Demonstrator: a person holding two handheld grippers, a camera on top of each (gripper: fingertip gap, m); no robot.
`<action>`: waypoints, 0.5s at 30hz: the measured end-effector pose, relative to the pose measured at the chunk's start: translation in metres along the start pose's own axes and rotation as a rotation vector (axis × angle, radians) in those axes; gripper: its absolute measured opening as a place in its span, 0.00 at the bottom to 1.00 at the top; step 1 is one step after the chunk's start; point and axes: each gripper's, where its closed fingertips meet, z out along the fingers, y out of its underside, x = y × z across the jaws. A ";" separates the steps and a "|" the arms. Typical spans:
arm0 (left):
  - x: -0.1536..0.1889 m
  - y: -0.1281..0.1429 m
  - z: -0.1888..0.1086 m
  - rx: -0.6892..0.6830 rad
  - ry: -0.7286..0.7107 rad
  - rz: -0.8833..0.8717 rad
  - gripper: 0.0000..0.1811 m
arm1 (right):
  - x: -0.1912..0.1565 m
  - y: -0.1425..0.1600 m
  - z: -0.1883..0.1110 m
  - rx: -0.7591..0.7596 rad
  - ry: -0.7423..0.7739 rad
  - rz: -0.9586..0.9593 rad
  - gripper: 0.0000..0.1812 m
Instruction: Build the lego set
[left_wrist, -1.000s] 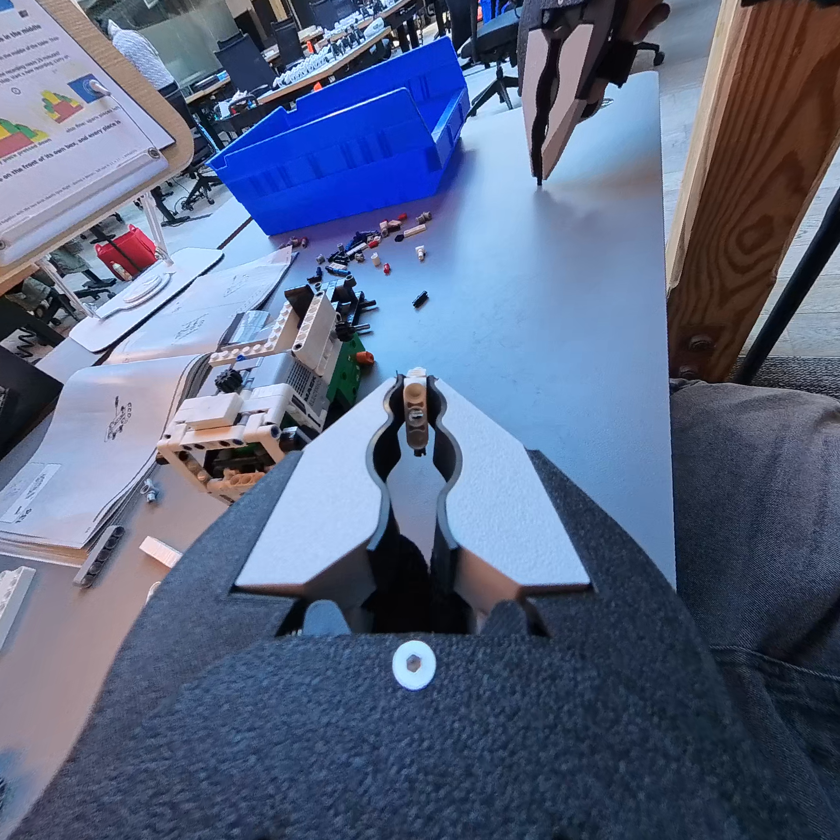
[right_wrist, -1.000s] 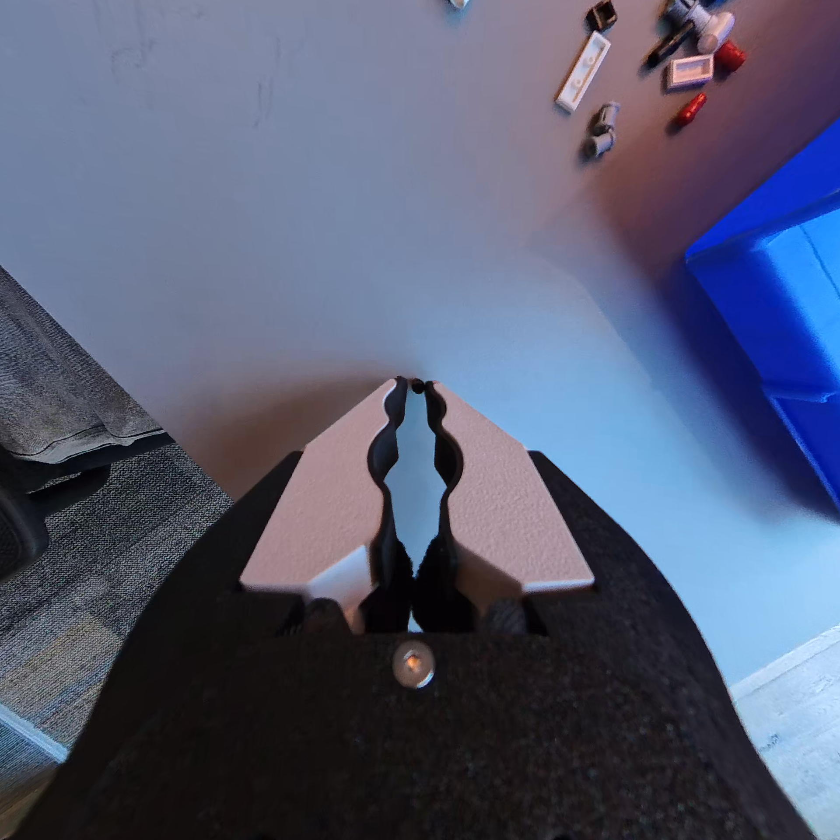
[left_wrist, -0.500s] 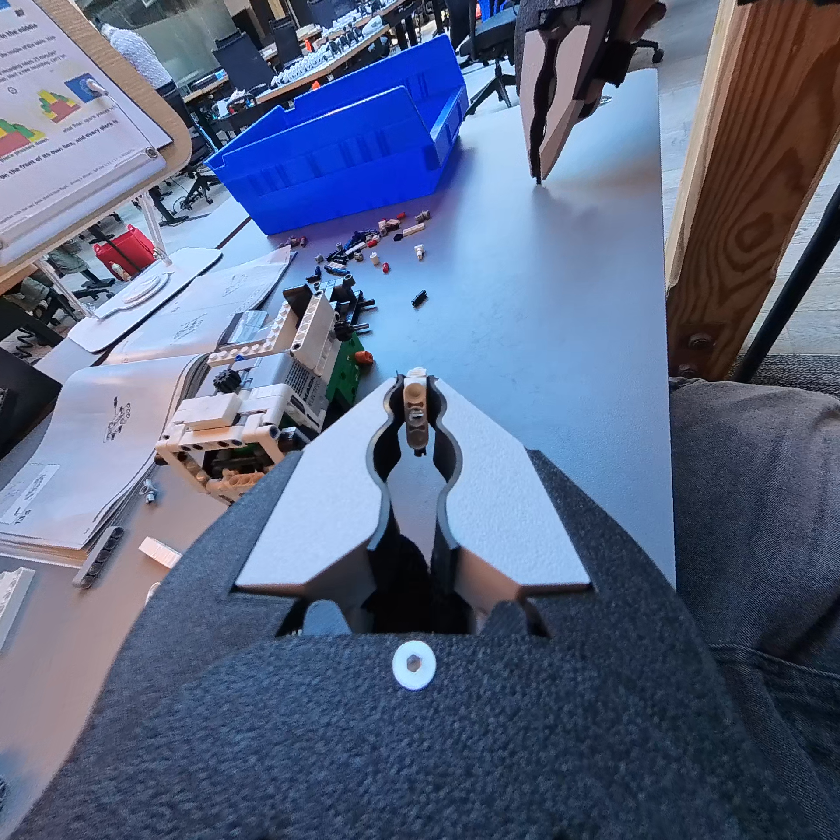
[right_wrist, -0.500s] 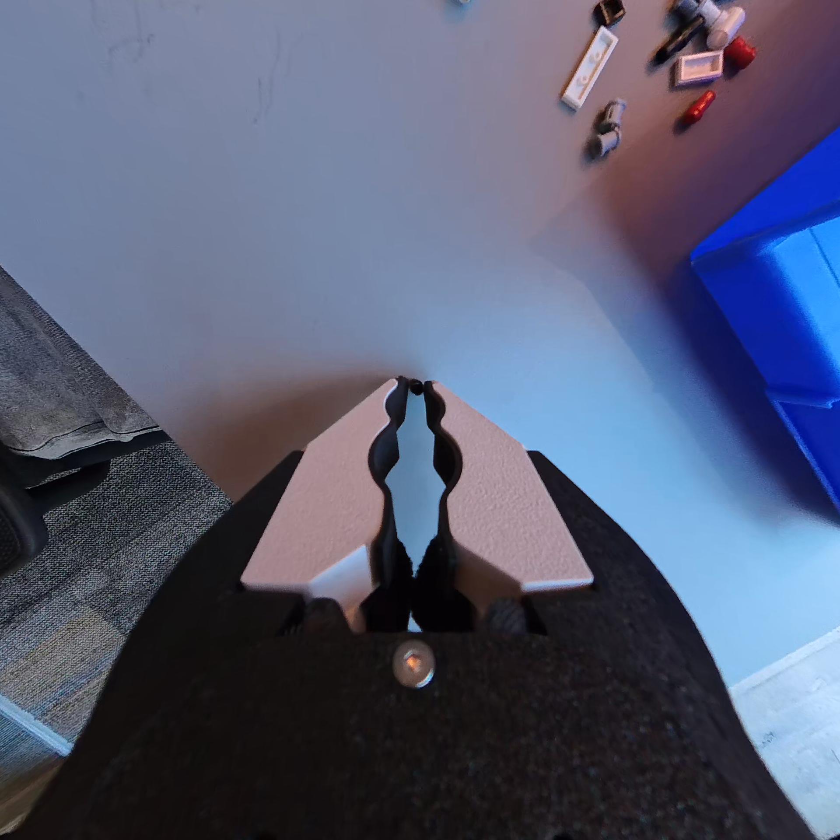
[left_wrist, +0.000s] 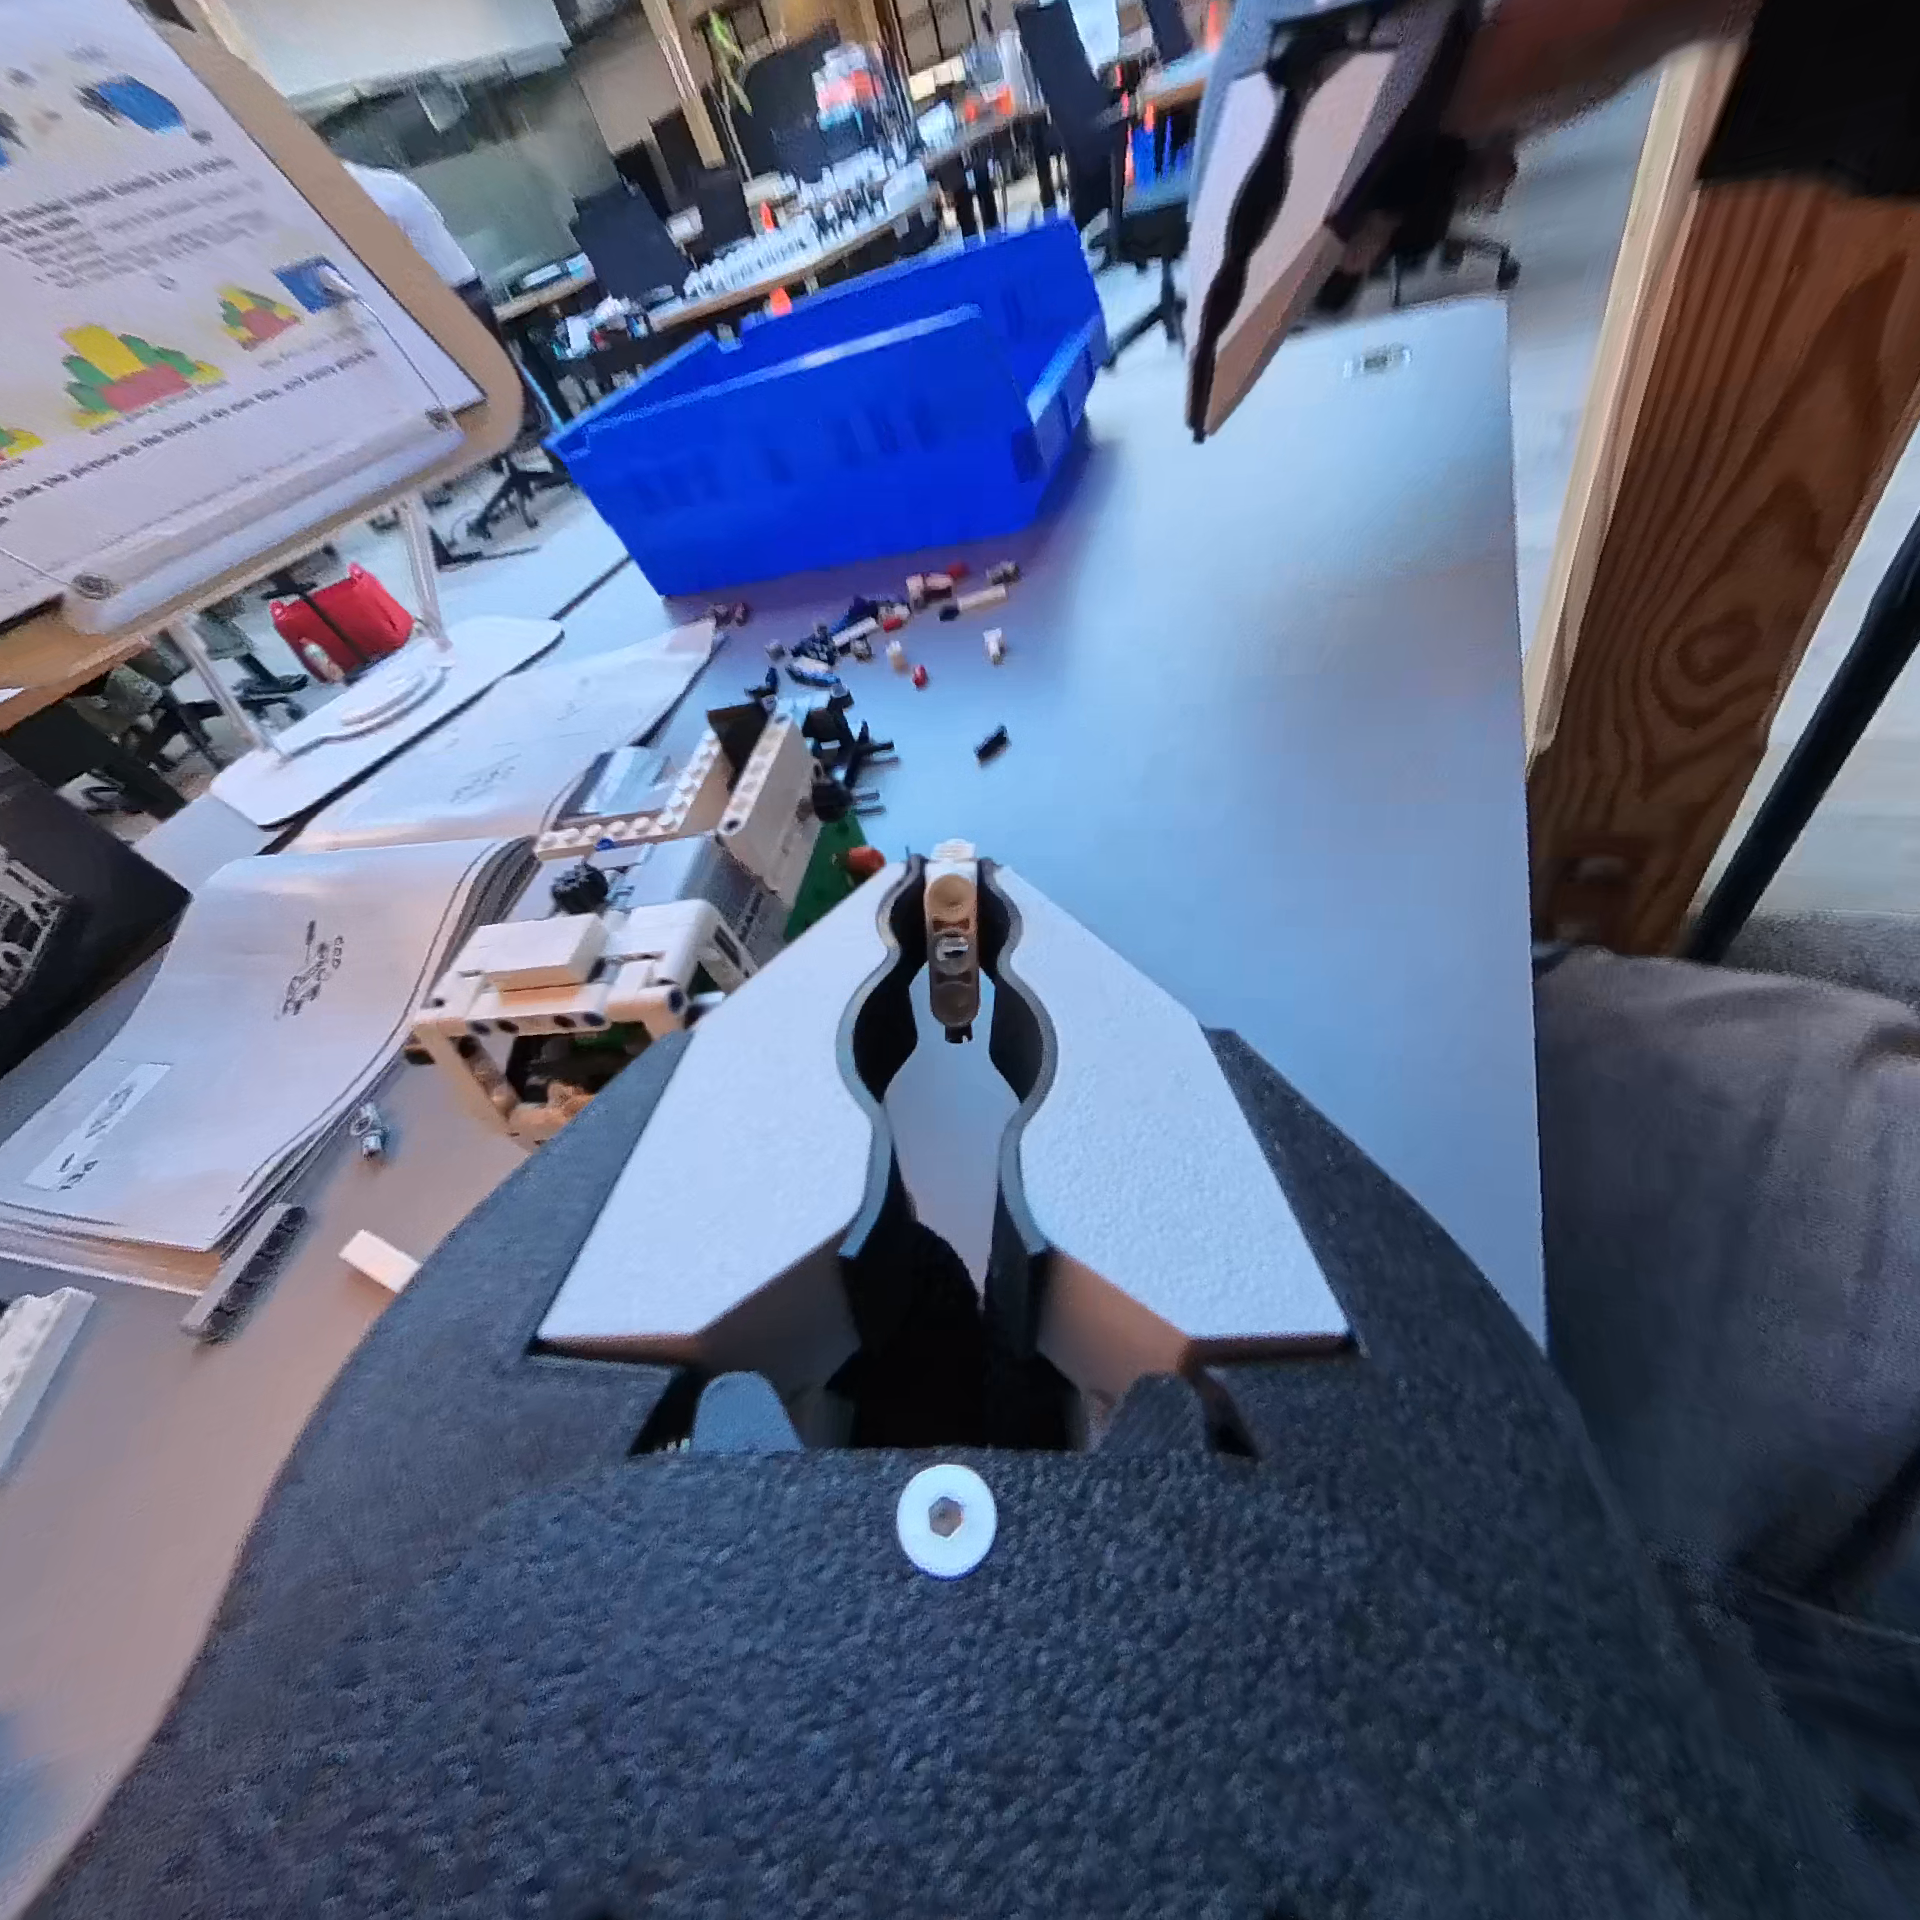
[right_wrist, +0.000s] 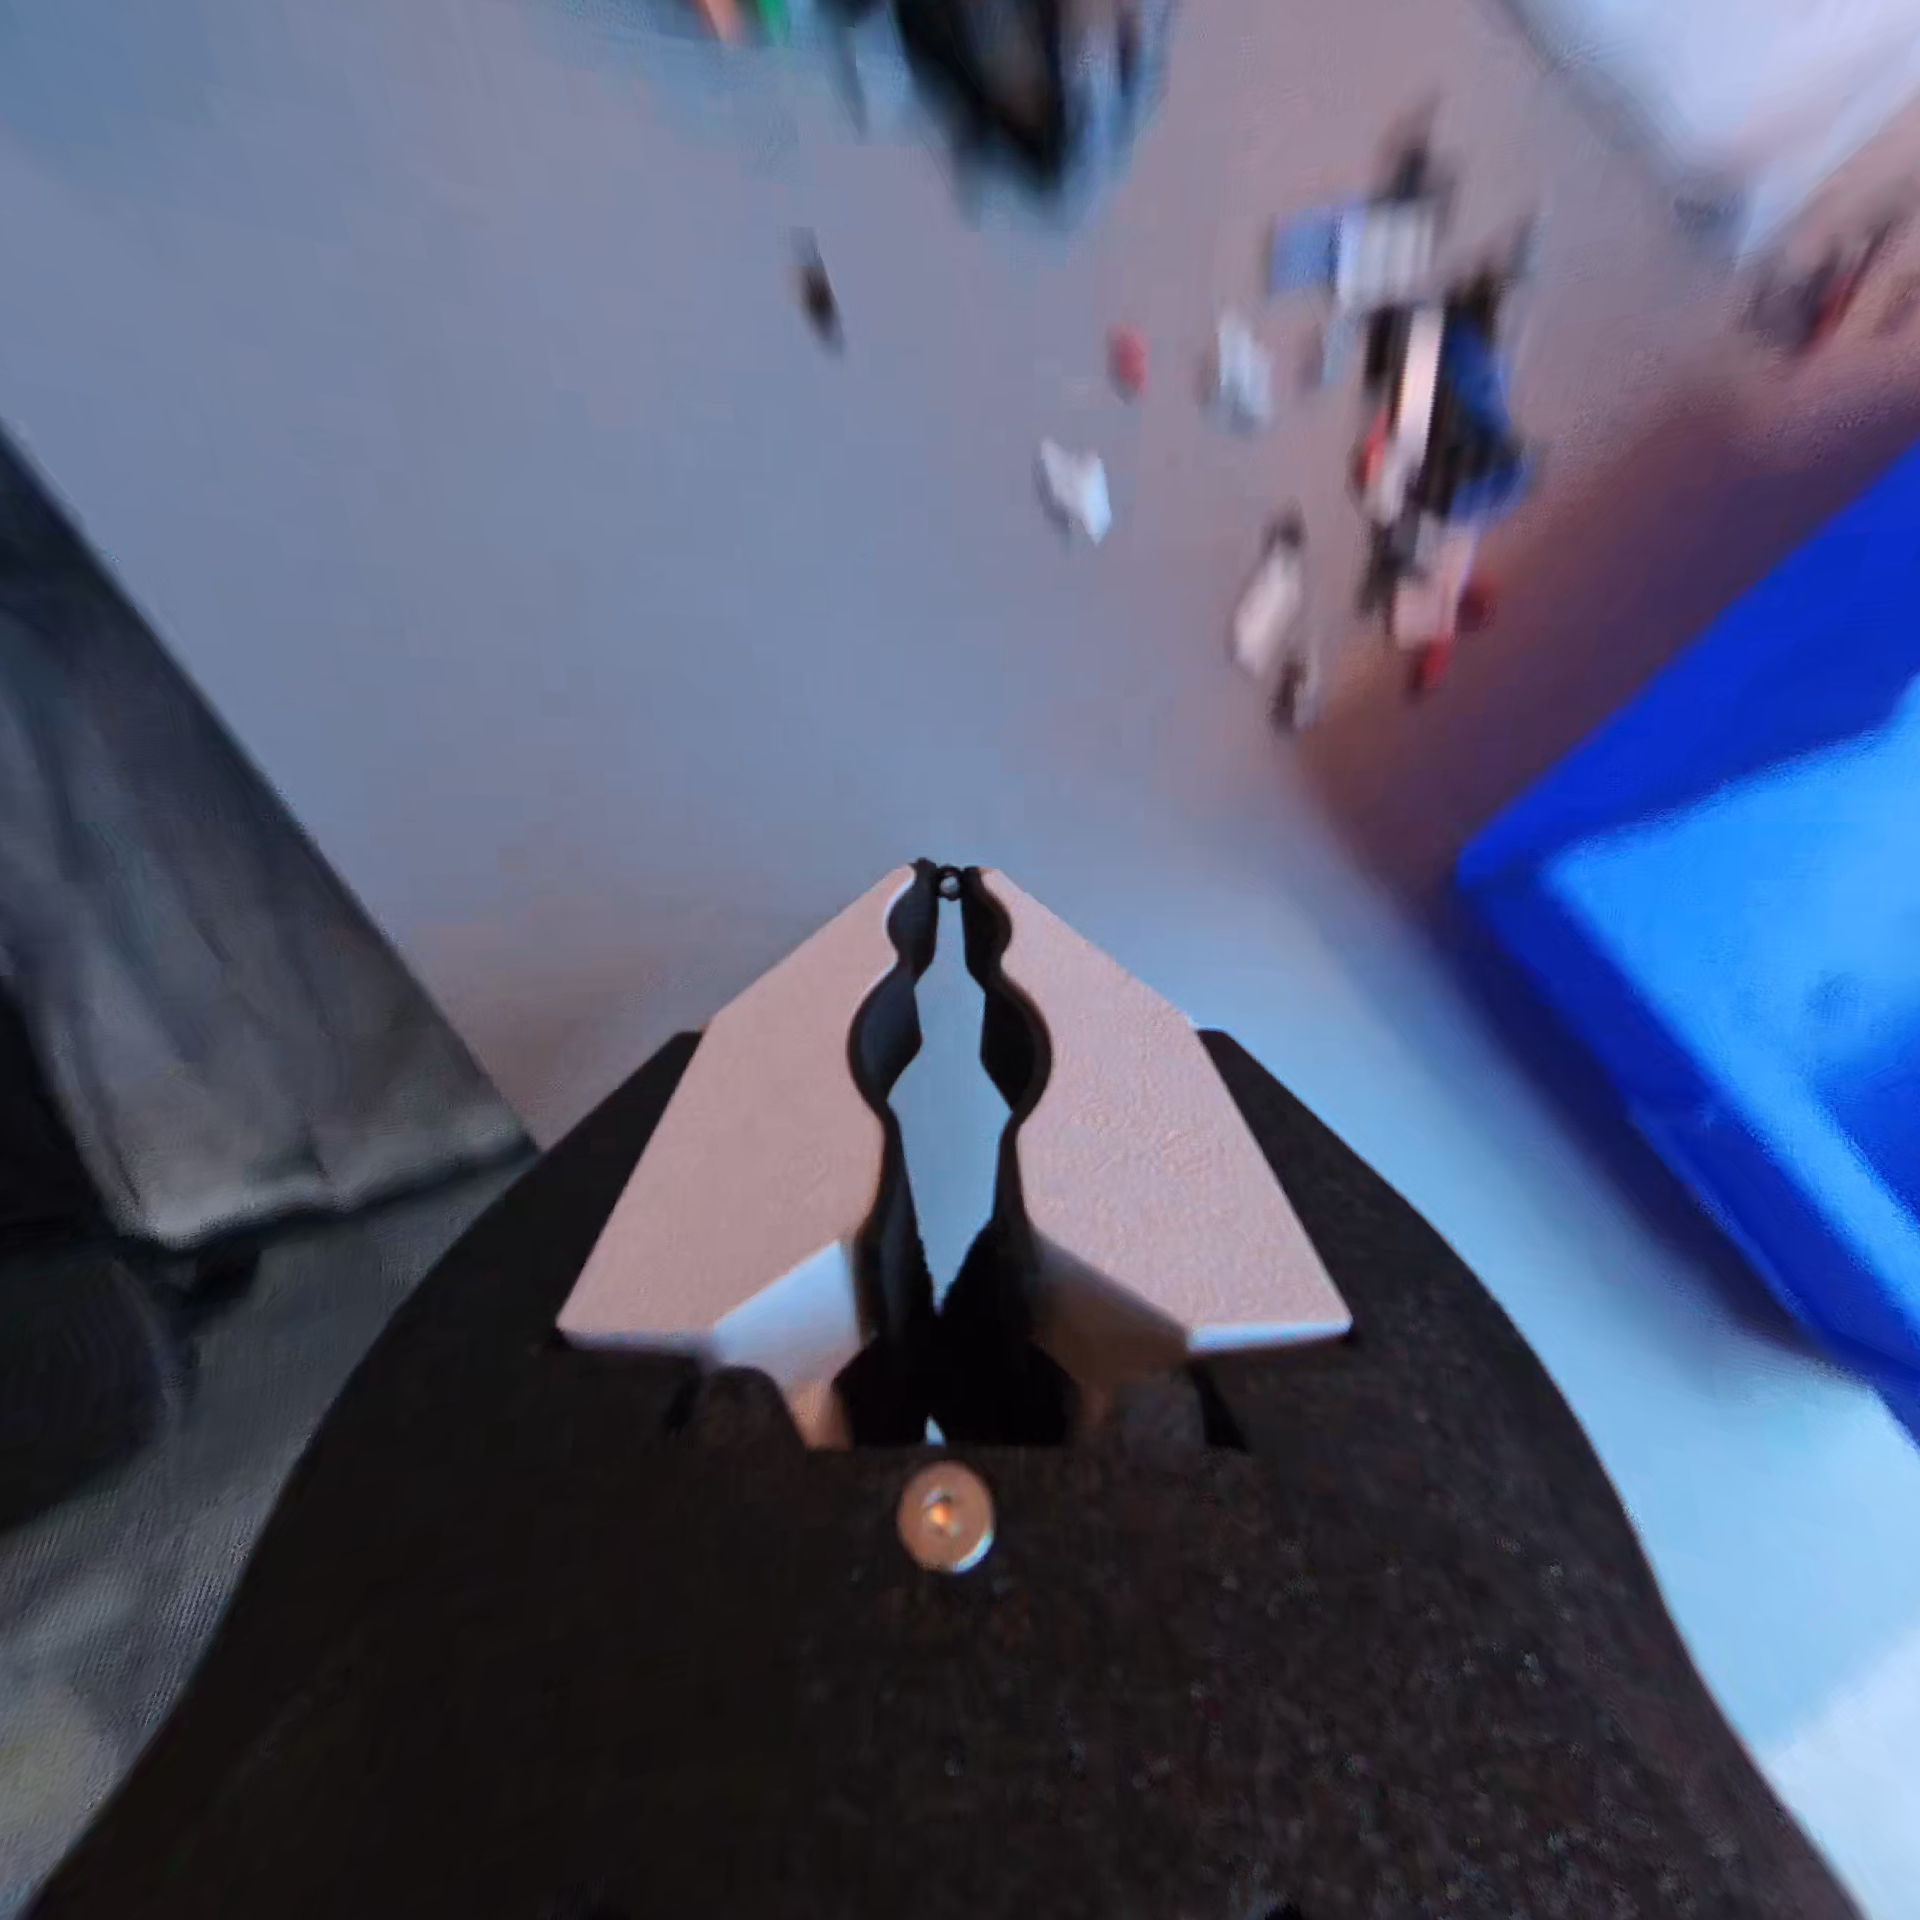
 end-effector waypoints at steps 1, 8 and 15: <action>-0.002 -0.005 -0.003 0.035 0.006 -0.038 0.03 | -0.017 -0.034 -0.008 0.144 -0.031 -0.014 0.02; 0.010 -0.026 -0.011 0.173 0.147 -0.166 0.03 | -0.159 -0.180 0.014 0.613 -0.307 -0.013 0.02; 0.022 -0.020 -0.008 0.136 0.105 0.021 0.03 | -0.185 -0.208 0.040 0.534 -0.263 -0.139 0.02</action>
